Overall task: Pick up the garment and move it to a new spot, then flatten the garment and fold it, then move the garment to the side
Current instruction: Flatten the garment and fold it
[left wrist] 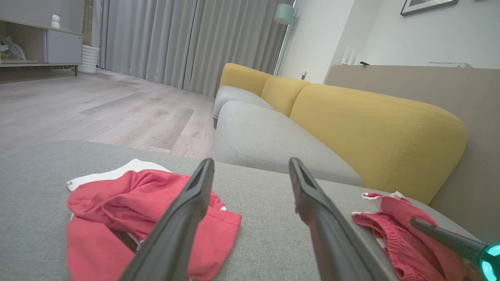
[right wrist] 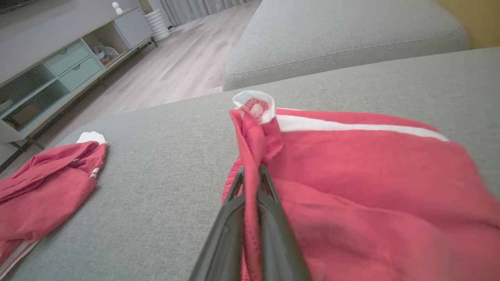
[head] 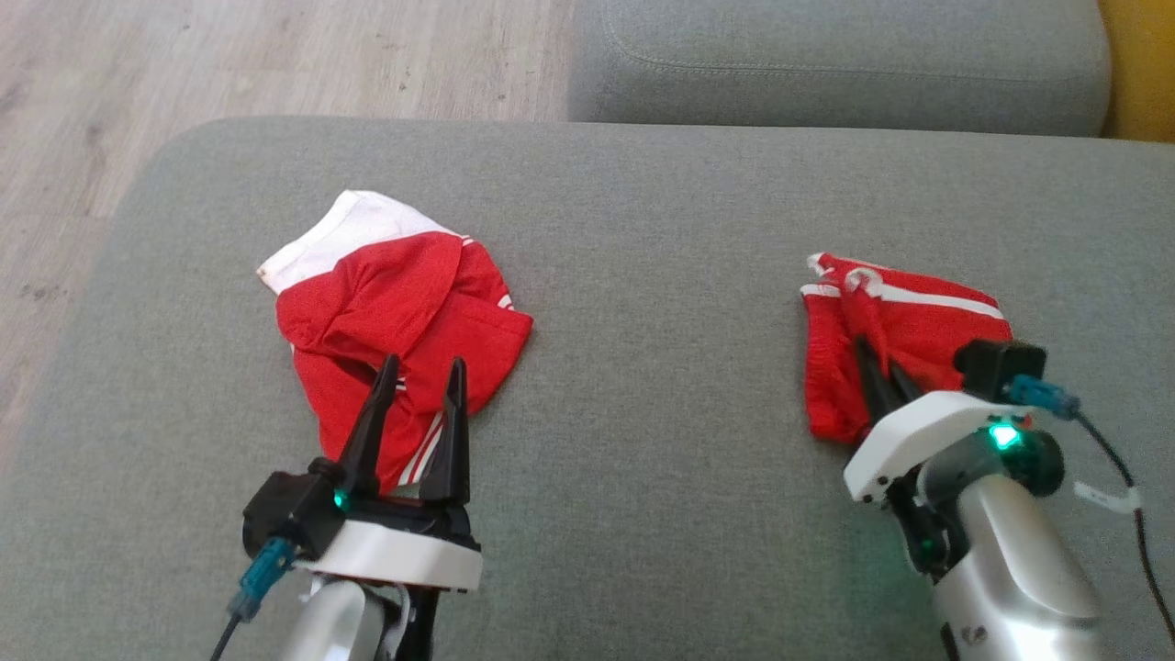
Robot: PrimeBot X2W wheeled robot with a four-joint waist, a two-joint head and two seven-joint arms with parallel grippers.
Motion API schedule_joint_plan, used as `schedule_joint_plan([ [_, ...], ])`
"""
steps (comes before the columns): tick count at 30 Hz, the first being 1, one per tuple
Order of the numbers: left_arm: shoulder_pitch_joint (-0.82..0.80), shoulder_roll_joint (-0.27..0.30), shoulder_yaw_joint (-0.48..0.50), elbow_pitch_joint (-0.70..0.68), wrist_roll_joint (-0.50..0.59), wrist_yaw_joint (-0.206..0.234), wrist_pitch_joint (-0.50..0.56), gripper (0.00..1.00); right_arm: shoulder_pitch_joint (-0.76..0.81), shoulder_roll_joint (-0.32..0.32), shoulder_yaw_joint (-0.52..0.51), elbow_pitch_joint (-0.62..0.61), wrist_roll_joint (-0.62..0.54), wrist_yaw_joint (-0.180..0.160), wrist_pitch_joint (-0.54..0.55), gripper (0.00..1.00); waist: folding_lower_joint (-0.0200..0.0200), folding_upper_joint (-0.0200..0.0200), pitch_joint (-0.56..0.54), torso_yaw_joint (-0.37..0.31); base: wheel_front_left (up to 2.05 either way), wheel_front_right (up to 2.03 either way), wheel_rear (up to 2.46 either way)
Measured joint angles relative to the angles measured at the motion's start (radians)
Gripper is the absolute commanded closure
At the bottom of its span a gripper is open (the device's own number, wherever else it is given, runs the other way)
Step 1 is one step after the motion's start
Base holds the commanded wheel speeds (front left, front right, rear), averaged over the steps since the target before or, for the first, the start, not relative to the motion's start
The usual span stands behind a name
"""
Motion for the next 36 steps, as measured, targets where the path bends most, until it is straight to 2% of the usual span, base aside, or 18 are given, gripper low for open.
schedule_joint_plan([
  [1,0.0,0.0,-0.001,0.0,0.0,0.0,0.0,0.0,-0.001,-0.001,0.014,0.012,0.005,0.0,-0.01,1.0,0.0,0.0,0.0,0.001,0.0,0.0,0.0],
  [2,0.0,0.0,-0.001,0.0,0.0,0.0,0.0,0.0,-0.003,-0.002,0.034,0.018,0.023,0.0,-0.021,0.1,0.0,0.0,0.001,0.003,0.0,0.0,0.0],
  [3,0.0,0.0,-0.002,0.0,0.0,0.0,0.0,0.0,-0.006,-0.003,0.062,0.021,0.049,0.0,-0.03,0.0,0.0,0.0,0.003,0.005,0.0,0.0,0.0],
  [8,0.0,0.0,-0.008,0.0,-0.001,0.0,0.0,0.0,-0.032,-0.005,0.296,-0.042,0.179,0.0,-0.044,0.0,0.0,0.0,0.008,0.008,0.0,0.0,0.0],
  [11,0.0,0.0,-0.007,0.0,-0.001,0.002,0.0,0.0,-0.06,-0.002,0.319,-0.075,0.184,0.0,-0.063,0.0,0.0,0.0,0.009,0.002,0.0,0.0,0.0],
  [14,0.0,0.0,-0.006,0.0,-0.001,0.002,0.0,0.0,-0.081,-0.004,0.289,-0.09,0.169,0.0,-0.084,0.0,0.0,0.0,0.006,-0.002,0.0,0.0,0.0],
  [17,0.0,0.0,-0.006,-0.004,-0.001,0.003,0.0,0.0,-0.1,-0.005,0.219,-0.126,0.099,0.0,-0.119,0.0,0.0,0.0,0.003,-0.01,0.0,0.0,0.0],
  [24,0.0,0.0,0.0,-0.029,-0.011,0.014,0.0,0.0,-0.071,-0.01,-0.012,-0.258,-0.179,0.0,-0.182,0.0,0.0,0.0,0.002,-0.04,0.0,0.0,0.0],
  [30,0.002,0.0,0.01,-0.036,-0.011,0.019,0.0,0.0,0.081,-0.023,-0.129,-0.322,-0.258,0.0,-0.213,0.0,0.0,0.0,-0.005,-0.065,0.0,0.0,0.0],
  [36,0.033,0.0,0.039,-0.009,-0.008,0.02,0.0,0.0,0.227,-0.005,-0.155,-0.358,-0.274,0.0,-0.234,0.0,-0.0001,0.0,-0.007,-0.079,0.0,0.0,0.0],
])
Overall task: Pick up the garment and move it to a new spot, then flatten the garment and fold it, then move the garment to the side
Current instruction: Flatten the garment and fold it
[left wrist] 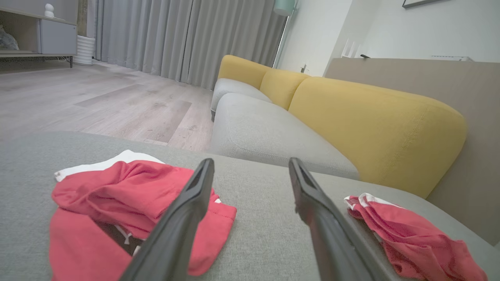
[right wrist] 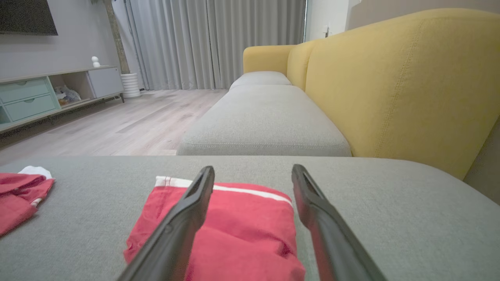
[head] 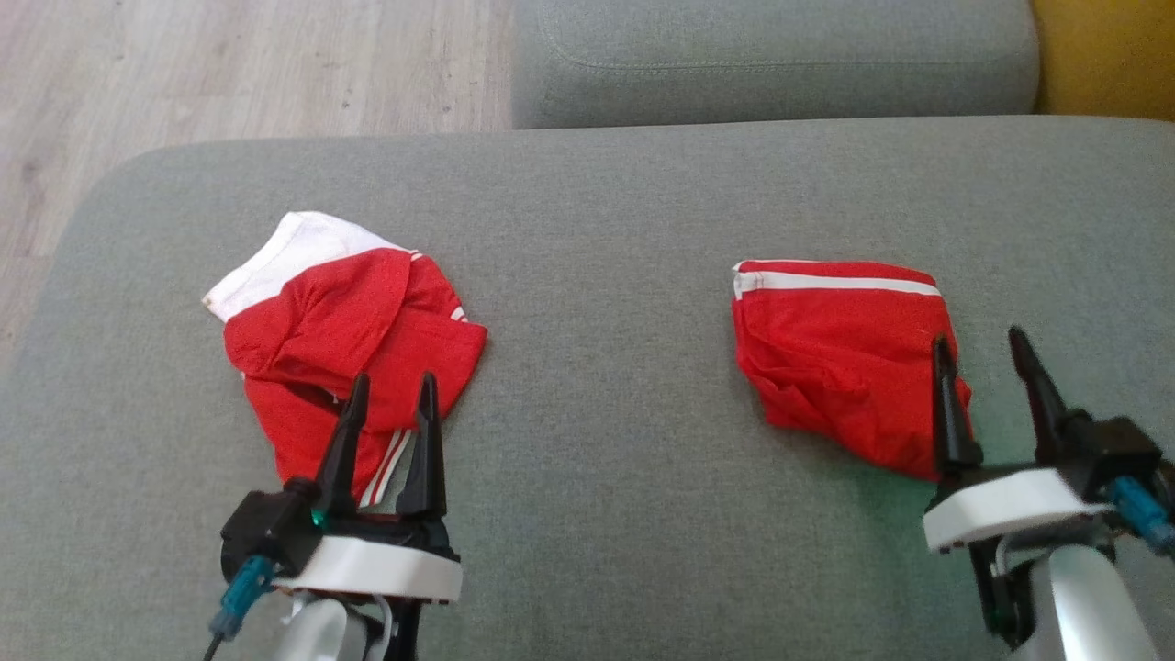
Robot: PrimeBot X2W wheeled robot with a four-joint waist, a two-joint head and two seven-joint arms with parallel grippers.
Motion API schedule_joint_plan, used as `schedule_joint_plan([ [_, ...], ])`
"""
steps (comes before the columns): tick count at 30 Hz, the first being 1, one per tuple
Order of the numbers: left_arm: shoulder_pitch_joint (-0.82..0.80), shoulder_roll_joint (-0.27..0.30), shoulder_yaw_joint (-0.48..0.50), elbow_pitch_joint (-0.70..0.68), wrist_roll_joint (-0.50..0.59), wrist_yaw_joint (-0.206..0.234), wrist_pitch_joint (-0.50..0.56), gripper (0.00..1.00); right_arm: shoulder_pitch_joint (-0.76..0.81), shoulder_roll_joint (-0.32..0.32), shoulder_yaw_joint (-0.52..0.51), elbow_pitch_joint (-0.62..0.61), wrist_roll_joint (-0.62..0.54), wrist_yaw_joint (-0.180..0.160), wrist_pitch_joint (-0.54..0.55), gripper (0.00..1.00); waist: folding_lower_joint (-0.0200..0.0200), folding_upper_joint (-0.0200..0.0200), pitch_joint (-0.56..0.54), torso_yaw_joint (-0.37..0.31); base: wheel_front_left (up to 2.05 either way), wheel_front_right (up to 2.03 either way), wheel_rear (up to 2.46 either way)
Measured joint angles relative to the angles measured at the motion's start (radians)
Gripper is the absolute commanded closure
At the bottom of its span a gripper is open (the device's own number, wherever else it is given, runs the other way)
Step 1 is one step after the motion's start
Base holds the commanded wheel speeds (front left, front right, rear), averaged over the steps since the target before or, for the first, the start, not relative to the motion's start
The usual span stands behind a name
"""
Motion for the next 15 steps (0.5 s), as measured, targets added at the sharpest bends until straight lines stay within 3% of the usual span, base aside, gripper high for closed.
schedule_joint_plan([
  [10,0.003,0.0,0.004,0.011,0.009,-0.002,0.0,0.0,0.019,0.008,-0.004,-0.023,0.003,0.0,-0.006,0.01,0.0,0.0,0.022,0.003,0.0,0.0,0.0],
  [11,0.002,0.0,0.003,0.01,0.009,-0.002,0.0,0.0,0.015,0.008,-0.006,-0.024,0.001,0.0,-0.001,0.85,0.0,0.0,0.027,0.006,0.0,0.0,0.0],
  [12,0.0,0.0,0.003,0.008,0.009,-0.002,0.0,0.0,0.009,0.008,-0.009,-0.025,-0.008,0.0,0.0,1.0,0.0,0.0,0.032,0.009,0.0,0.0,0.0],
  [15,-0.017,0.0,-0.001,0.004,0.009,-0.003,0.0,0.0,-0.033,0.009,-0.031,-0.004,-0.032,0.0,0.044,1.0,0.0001,0.0,0.051,0.024,0.0,0.0,0.0],
])
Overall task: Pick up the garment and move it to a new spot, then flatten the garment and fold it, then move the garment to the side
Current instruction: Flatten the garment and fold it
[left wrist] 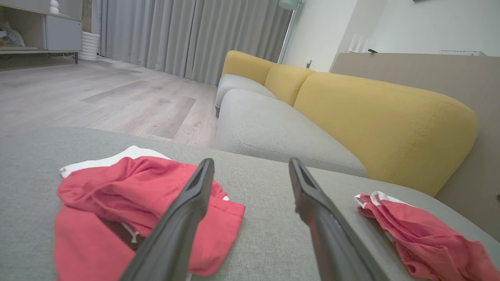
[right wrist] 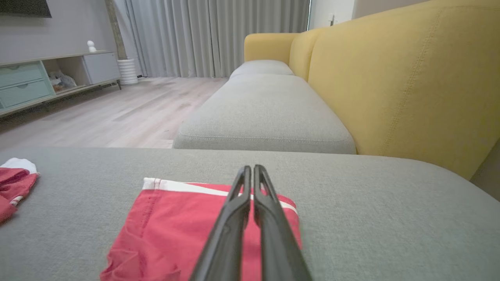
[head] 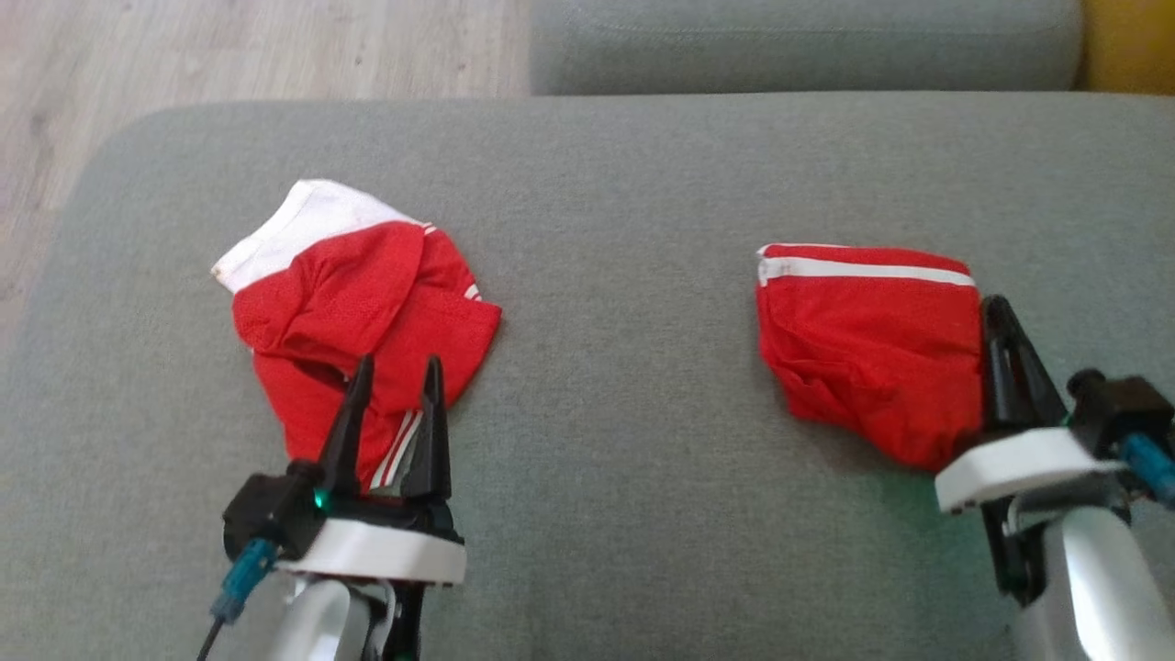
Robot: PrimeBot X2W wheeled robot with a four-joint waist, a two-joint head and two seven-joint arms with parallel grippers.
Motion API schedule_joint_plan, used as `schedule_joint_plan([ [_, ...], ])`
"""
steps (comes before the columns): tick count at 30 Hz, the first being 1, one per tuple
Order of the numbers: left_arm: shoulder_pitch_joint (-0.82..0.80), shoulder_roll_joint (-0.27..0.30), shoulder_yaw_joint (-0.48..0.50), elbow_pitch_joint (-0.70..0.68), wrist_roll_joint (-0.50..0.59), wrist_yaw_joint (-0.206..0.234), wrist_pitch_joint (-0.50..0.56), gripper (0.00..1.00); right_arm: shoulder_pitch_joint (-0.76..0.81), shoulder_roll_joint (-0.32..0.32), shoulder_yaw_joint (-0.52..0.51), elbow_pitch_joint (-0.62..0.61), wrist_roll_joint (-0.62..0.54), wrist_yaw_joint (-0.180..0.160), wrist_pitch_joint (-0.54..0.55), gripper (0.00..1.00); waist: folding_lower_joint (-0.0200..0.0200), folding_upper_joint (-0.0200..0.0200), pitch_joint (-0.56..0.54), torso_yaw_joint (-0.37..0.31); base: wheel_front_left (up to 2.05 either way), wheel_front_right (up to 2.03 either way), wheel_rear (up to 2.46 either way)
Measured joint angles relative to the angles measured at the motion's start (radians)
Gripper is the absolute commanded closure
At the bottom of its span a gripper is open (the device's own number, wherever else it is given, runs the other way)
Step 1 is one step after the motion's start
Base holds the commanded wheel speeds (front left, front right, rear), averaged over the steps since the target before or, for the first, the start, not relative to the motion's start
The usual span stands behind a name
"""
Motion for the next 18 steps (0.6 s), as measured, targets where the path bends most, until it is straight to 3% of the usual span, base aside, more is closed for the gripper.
schedule_joint_plan([
  [7,-0.042,0.0,-0.012,-0.01,0.0,-0.007,0.0,0.0,-0.091,-0.001,-0.006,0.125,-0.033,0.0,0.044,1.0,0.0001,0.0,0.046,0.044,0.0,0.0,0.0],
  [18,-0.043,0.0,-0.019,-0.004,-0.002,-0.007,0.0,0.0,-0.091,-0.001,0.262,0.271,0.065,0.0,0.01,1.0,0.0,0.0,0.056,0.075,0.0,0.0,0.0],
])
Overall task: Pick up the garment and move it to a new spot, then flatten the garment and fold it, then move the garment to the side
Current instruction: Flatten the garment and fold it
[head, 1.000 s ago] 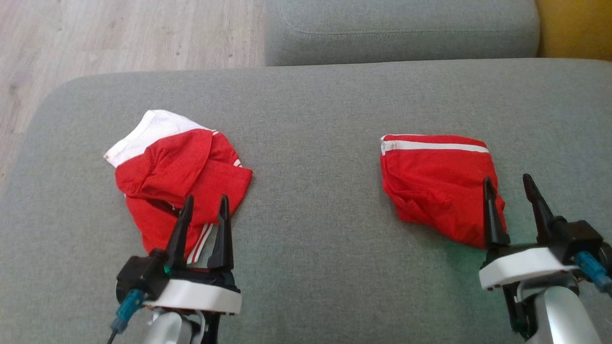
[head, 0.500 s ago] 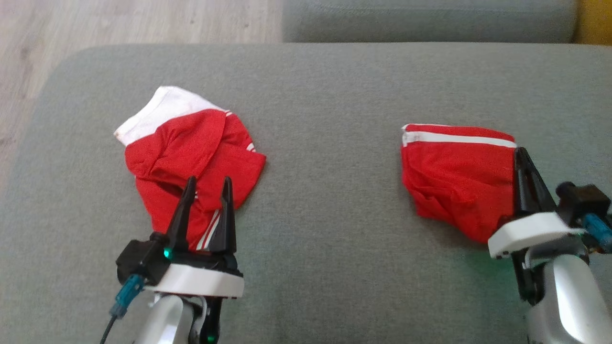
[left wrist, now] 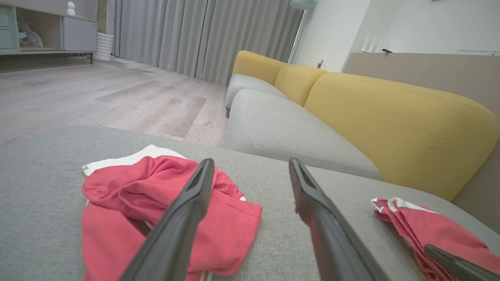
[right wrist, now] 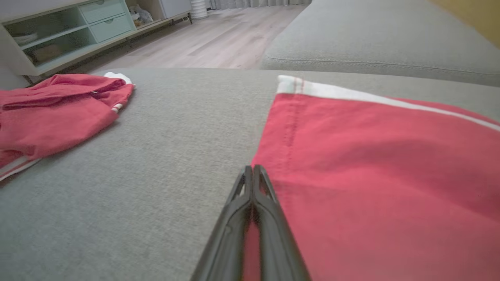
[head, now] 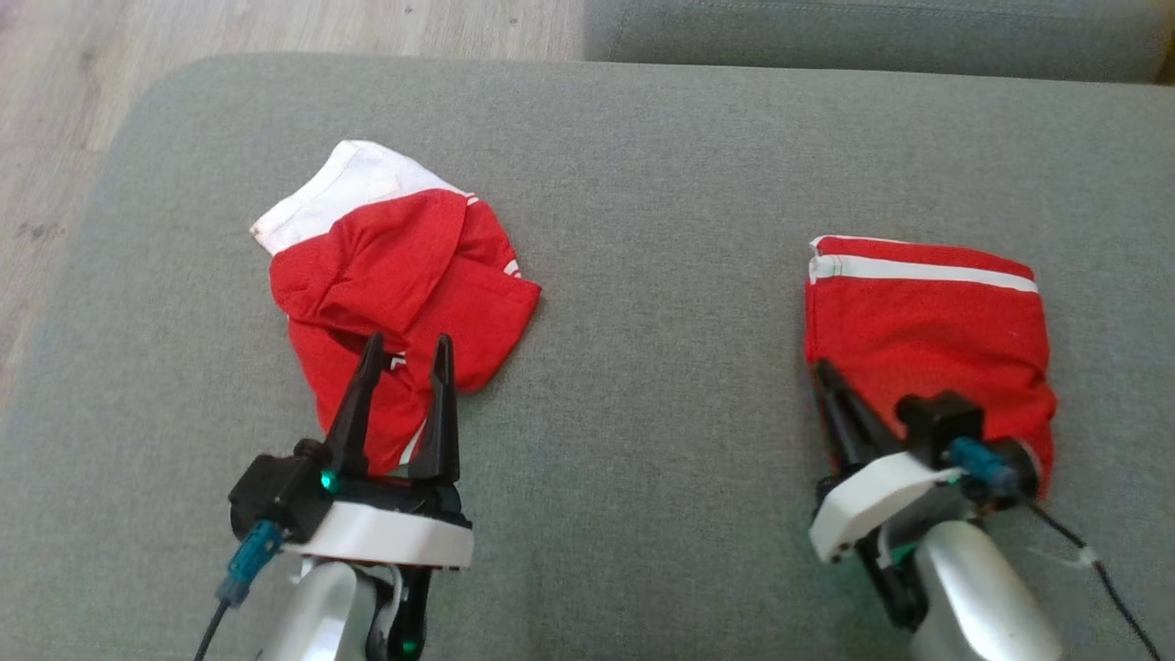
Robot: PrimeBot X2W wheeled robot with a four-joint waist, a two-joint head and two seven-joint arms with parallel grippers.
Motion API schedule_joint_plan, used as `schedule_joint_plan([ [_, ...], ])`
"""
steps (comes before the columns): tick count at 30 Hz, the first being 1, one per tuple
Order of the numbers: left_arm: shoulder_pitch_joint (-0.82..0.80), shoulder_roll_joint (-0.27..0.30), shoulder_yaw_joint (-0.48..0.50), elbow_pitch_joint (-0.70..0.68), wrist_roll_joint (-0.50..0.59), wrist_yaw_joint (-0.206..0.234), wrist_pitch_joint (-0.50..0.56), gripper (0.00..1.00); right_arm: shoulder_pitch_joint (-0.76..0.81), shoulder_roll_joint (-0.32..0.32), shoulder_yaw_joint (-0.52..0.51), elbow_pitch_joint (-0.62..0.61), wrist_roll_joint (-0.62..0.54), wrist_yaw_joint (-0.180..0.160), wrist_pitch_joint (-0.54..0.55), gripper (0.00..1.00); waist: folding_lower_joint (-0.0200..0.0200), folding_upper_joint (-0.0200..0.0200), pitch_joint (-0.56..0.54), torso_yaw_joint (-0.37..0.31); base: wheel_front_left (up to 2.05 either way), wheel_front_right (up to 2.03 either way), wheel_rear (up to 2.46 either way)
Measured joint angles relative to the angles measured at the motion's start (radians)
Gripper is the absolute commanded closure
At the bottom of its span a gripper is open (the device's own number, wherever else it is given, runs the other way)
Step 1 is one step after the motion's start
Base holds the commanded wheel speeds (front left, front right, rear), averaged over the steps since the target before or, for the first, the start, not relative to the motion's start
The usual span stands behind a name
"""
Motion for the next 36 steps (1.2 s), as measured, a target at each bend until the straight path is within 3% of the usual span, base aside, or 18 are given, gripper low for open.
schedule_joint_plan([
  [3,0.0,0.0,0.0,0.005,0.0,0.0,0.0,0.0,0.0,0.0,0.056,0.012,0.034,0.0,-0.009,1.0,0.0,0.0,-0.01,-0.01,0.0,0.0,0.0],
  [6,0.0,0.0,0.0,0.005,0.0,0.0,0.0,0.0,-0.003,0.0,0.043,0.007,0.036,0.0,-0.022,1.0,0.0,0.0,-0.015,-0.017,0.0,0.0,0.0],
  [17,0.004,0.0,0.005,-0.019,0.0,0.001,0.0,0.0,-0.032,-0.001,-0.241,-0.146,-0.055,0.0,-0.073,1.0,0.0,0.0,-0.041,-0.057,0.0,0.0,0.0],
  [24,0.005,0.0,0.005,-0.023,0.0,0.001,0.0,0.0,0.046,0.0,-0.304,-0.162,-0.048,0.0,-0.074,1.0,-0.0001,0.0,-0.037,-0.069,0.0,0.0,0.0],
  [29,0.004,0.0,0.002,-0.026,0.002,0.0,0.0,0.0,0.019,0.0,-0.307,-0.138,-0.042,0.0,-0.067,1.0,-0.0001,0.0,-0.005,-0.066,0.0,0.0,0.0],
  [36,-0.023,0.0,-0.008,-0.025,0.011,-0.01,0.0,0.0,-0.11,0.0,-0.346,0.002,-0.086,0.0,-0.024,1.0,0.0001,0.0,0.058,-0.041,0.0,0.0,0.0],
])
